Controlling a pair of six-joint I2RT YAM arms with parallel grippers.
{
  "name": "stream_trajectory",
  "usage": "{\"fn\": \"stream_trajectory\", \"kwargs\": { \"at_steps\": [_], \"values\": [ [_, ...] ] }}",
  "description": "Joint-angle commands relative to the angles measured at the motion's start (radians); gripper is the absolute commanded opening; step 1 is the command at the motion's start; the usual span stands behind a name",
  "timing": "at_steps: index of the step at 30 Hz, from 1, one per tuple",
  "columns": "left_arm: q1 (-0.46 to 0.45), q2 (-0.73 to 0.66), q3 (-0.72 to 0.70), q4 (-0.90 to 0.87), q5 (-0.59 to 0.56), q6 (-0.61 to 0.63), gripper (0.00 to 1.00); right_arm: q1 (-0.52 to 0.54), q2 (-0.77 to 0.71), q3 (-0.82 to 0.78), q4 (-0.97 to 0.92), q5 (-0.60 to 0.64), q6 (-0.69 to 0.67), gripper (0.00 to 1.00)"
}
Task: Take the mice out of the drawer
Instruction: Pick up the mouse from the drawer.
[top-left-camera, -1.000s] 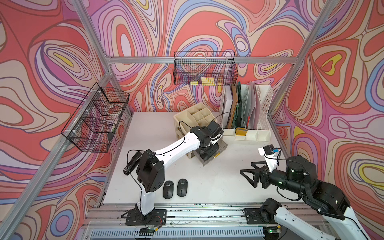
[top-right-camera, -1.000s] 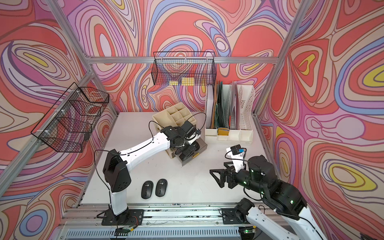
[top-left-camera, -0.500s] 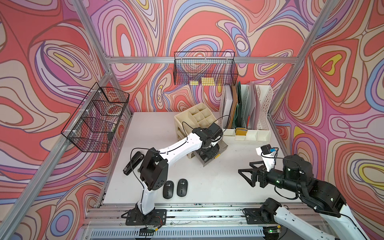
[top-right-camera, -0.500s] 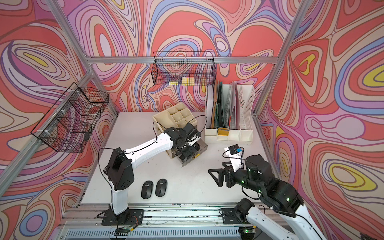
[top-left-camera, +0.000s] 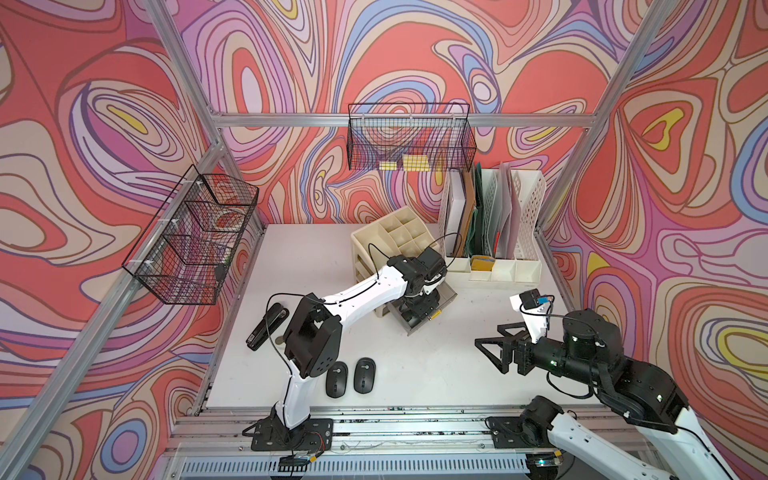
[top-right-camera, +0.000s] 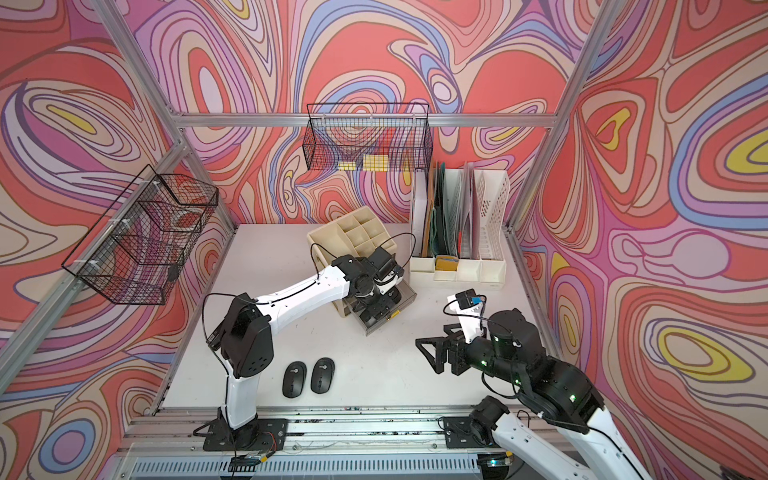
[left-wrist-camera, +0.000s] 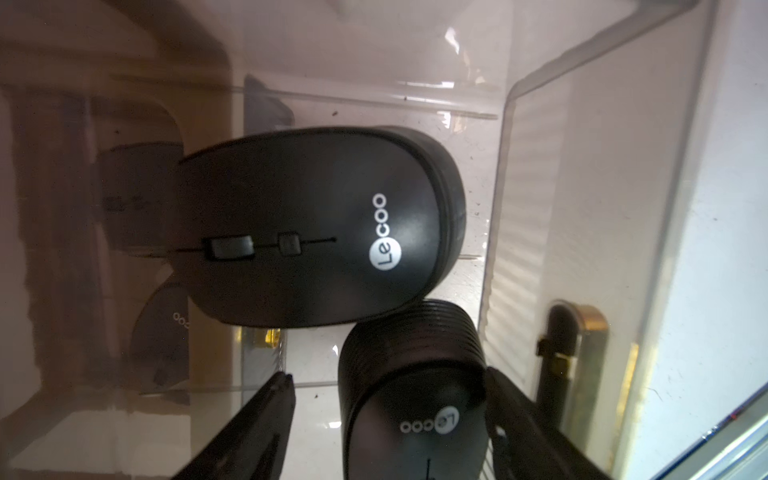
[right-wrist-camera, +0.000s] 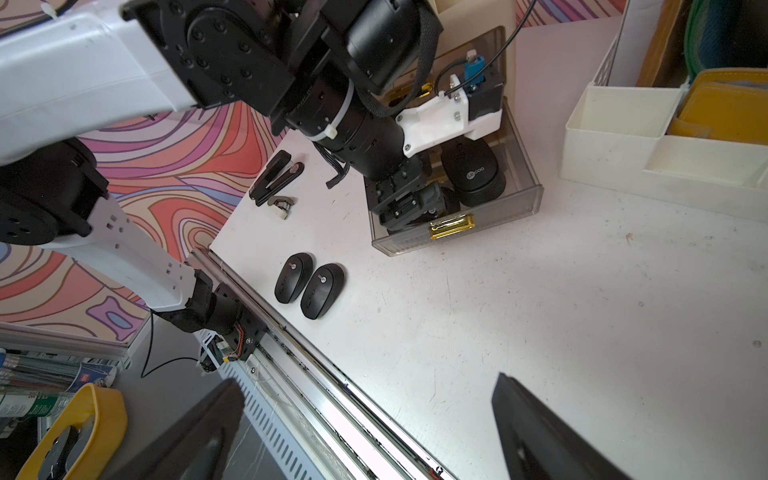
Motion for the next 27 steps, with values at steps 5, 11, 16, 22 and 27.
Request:
{"fn": "stream_trajectory", "kwargs": {
  "at_steps": [5,11,16,22,27],
  "values": [
    [0.029,-0.025,0.008,-0.035,-0.152,-0.036,0.75,0.005,0.005,-0.014,0.023,0.004,0.008,0.98],
    [0.038,-0.061,0.013,-0.013,-0.068,-0.036,0.75,0.004,0.003,-0.015,0.025,0.009,0.011,0.98],
    [0.039,-0.08,0.03,-0.014,-0.023,-0.031,0.77,0.004,0.002,-0.021,0.029,0.008,0.015,0.98],
    [0.05,-0.094,0.039,-0.014,0.038,-0.031,0.83,0.004,0.009,-0.02,0.035,0.006,0.015,0.98],
    [0.064,-0.092,0.05,-0.019,0.069,-0.029,0.87,0.004,0.019,-0.021,0.044,0.0,0.015,0.98]
  ]
}}
